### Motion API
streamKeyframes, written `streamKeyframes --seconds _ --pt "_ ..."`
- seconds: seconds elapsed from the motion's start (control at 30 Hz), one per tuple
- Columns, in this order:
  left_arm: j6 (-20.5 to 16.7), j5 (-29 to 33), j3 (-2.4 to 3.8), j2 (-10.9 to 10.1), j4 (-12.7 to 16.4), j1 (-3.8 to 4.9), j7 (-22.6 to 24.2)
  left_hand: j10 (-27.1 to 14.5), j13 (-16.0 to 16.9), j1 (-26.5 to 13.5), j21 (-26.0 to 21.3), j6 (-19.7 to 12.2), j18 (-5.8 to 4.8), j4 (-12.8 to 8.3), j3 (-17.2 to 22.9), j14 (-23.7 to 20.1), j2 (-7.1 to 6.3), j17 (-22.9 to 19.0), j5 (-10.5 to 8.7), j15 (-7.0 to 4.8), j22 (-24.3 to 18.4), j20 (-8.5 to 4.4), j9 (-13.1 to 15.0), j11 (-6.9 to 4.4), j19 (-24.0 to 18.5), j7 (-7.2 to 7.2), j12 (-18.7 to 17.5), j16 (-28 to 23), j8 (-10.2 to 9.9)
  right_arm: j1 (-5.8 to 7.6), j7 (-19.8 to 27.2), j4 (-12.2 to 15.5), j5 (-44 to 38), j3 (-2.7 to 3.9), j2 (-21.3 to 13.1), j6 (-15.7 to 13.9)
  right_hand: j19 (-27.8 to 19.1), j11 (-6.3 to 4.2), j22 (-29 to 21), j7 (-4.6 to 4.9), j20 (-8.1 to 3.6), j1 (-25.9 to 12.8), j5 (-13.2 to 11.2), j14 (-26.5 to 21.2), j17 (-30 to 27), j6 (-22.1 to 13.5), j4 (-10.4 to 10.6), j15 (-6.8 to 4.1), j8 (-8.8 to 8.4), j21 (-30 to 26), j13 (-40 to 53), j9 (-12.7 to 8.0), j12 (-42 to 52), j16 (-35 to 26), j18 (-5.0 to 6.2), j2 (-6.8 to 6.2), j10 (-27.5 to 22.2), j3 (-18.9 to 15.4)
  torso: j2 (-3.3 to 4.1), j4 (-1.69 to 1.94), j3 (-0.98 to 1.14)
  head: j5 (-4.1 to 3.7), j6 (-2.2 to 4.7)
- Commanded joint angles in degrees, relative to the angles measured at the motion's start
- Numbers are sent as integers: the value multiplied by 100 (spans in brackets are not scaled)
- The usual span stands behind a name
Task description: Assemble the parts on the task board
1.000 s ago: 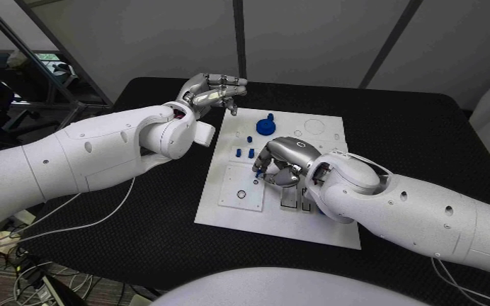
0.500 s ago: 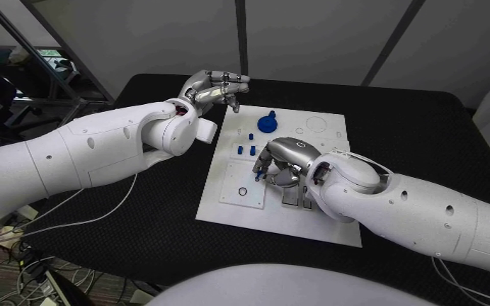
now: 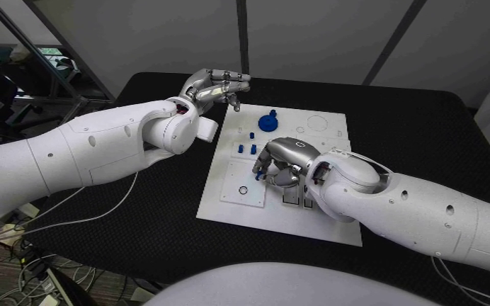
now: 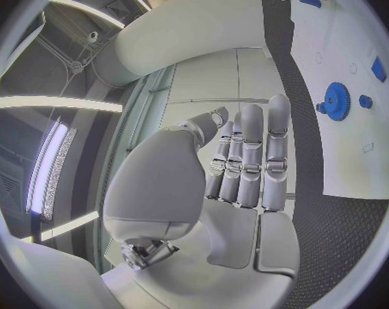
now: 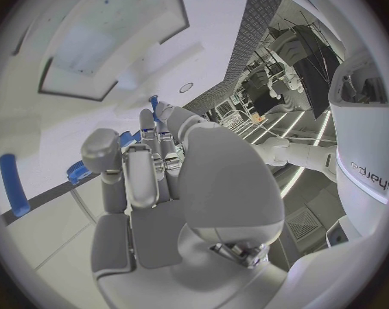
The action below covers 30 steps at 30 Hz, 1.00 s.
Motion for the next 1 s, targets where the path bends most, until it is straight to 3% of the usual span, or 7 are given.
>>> streamKeyframes --seconds 0.03,0.47,0.67,0.87,1.0 --pt "74 13 6 9 0 12 5 -50 7 9 -37 -9 108 3 -32 -44 60 -5 -15 -9 -8 -8 -6 4 -43 39 18 -18 27 5 9 -3 -28 -1 13 90 -10 14 5 33 31 -77 22 281 1 0 6 -13 35 26 11 10 -22 20 -40 5 -27 28 -3 1 -1 0 -7" --pt "102 13 6 16 -2 12 -14 -50 7 9 -37 -9 108 3 -32 -44 60 -5 -15 -9 -8 -8 -6 4 -43 39 18 -18 27 5 -104 -38 -163 -15 55 197 -50 28 -22 47 45 -133 7 275 5 -50 6 3 -2 12 13 1 -54 38 -31 -24 -80 0 -1 -3 -1 2 -9" --pt "112 13 6 13 -4 13 -26 -50 7 9 -37 -9 108 3 -32 -44 60 -5 -15 -9 -8 -8 -6 4 -43 39 18 -18 27 6 -119 -16 -187 -136 47 316 -108 135 -57 139 111 -301 121 265 20 -294 59 87 -116 -9 -37 -55 -202 75 -26 -130 -350 -69 -3 -3 -5 -2 -23" --pt "120 13 6 19 -13 13 -37 -50 7 9 -37 -9 108 3 -32 -44 60 -5 -15 -9 -8 -8 -6 4 -43 39 18 -18 27 6 -105 -7 -191 -169 42 267 -121 157 -63 158 135 -332 137 261 27 -346 66 107 -118 -13 -45 -66 -221 90 -22 -159 -401 -90 -7 -5 1 0 -32" --pt "129 13 6 24 -20 13 -46 -59 7 11 -43 -11 108 4 -40 -51 67 -16 -14 -6 -11 -5 -7 6 -48 41 26 -18 30 6 -86 -6 -192 -176 37 185 -146 242 -81 230 191 -396 142 252 31 -534 88 177 -127 -23 -112 -102 -265 113 -19 -230 -682 -121 -8 -5 0 -1 -28"
